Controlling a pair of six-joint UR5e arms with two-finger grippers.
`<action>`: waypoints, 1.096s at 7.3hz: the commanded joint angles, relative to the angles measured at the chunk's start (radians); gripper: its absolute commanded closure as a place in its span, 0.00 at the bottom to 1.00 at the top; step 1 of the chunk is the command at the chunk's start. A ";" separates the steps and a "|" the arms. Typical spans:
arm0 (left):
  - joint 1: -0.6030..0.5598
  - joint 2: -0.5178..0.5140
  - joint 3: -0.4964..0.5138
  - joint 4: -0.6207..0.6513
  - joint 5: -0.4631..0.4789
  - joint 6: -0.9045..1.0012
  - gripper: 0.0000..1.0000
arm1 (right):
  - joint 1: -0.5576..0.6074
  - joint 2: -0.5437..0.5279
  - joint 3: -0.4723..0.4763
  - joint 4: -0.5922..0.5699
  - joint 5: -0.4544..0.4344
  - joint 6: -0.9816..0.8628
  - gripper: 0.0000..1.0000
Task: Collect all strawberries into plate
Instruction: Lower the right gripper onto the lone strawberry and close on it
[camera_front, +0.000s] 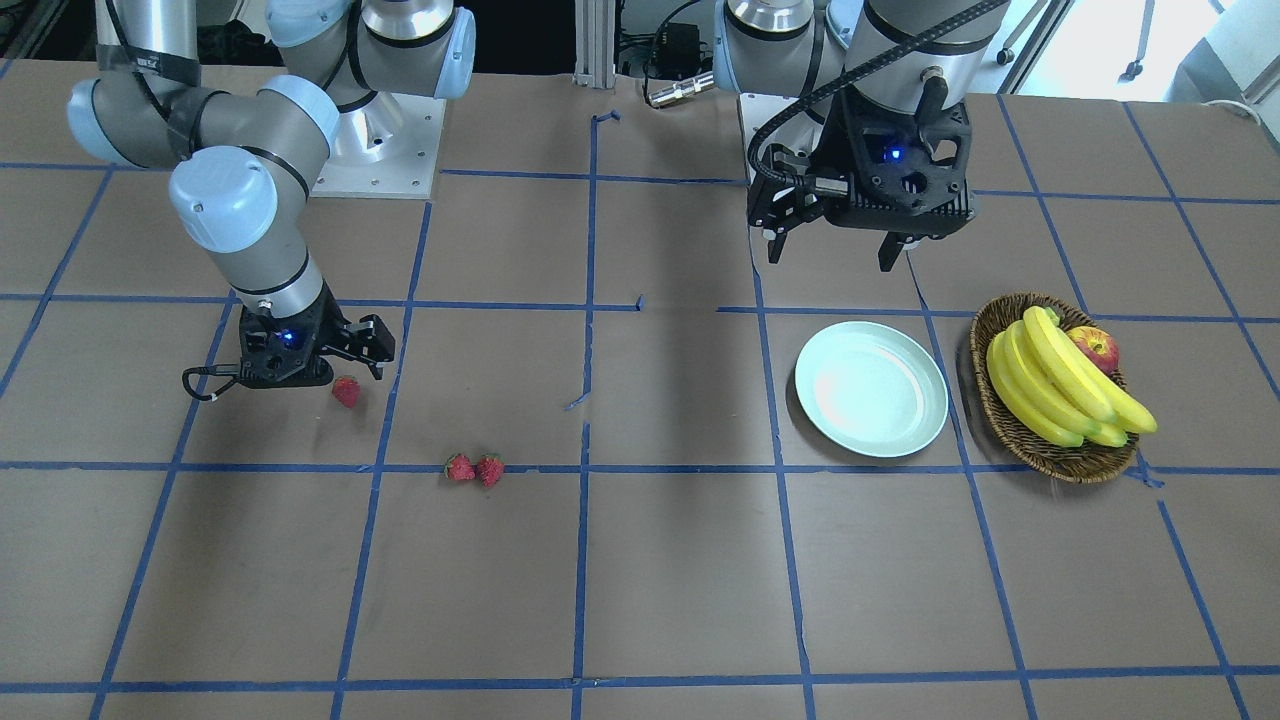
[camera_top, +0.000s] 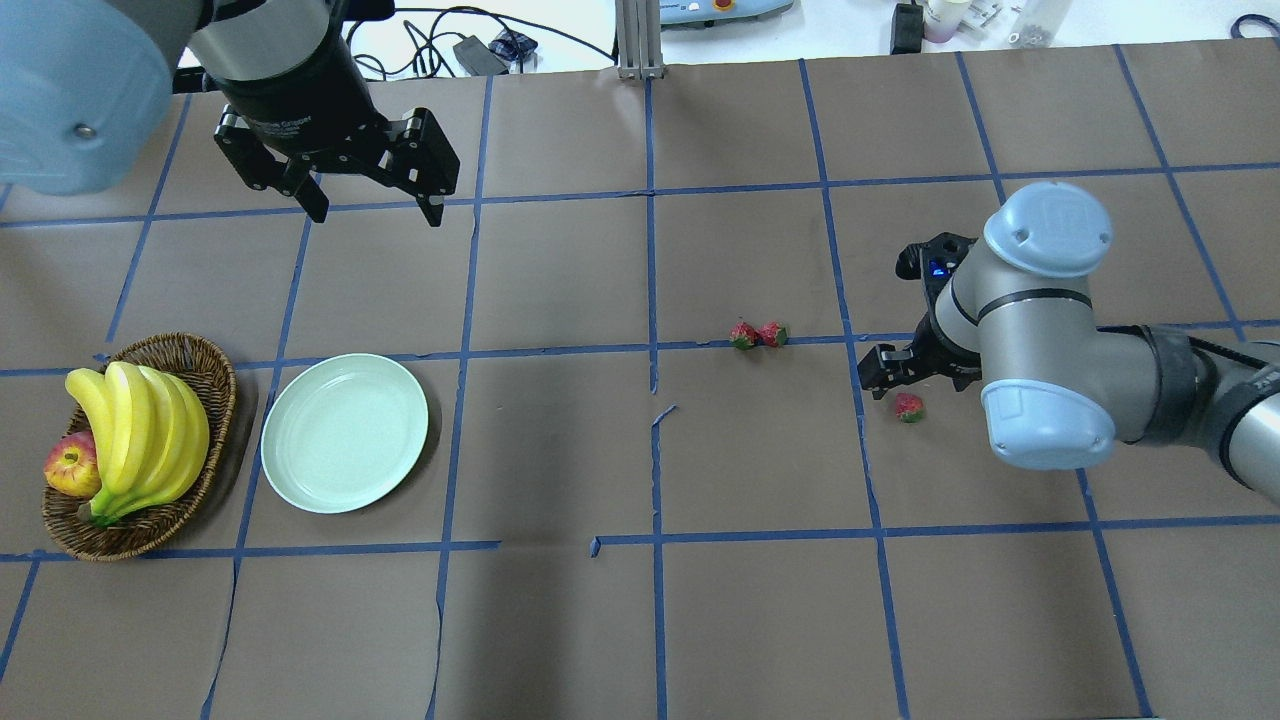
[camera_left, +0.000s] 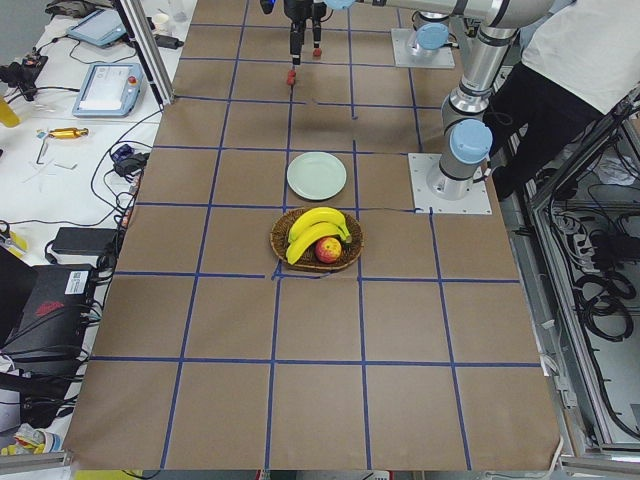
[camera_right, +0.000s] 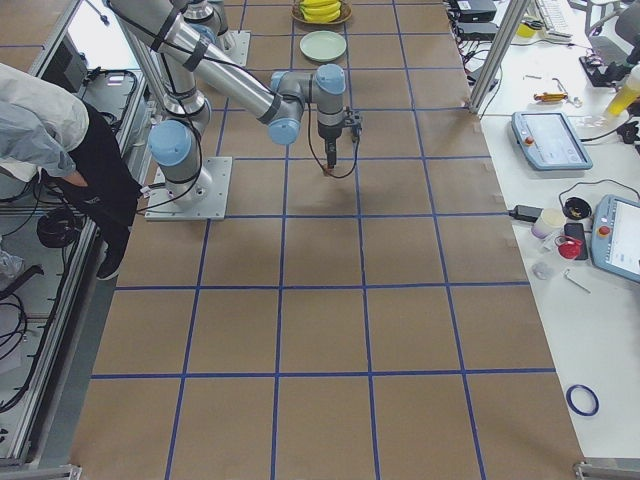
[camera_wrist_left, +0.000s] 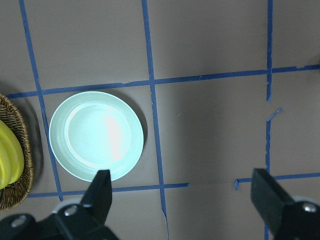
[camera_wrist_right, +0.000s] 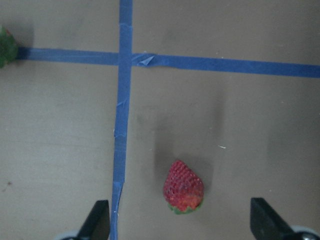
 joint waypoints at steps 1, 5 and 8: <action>-0.001 -0.005 -0.001 0.000 -0.001 0.000 0.00 | 0.000 0.037 0.015 -0.025 0.004 -0.030 0.00; -0.002 -0.009 -0.002 0.000 -0.002 0.000 0.00 | 0.000 0.066 0.015 -0.033 0.001 -0.029 0.11; -0.002 -0.011 -0.002 0.000 -0.002 0.000 0.00 | 0.000 0.077 0.015 -0.047 -0.008 -0.029 0.53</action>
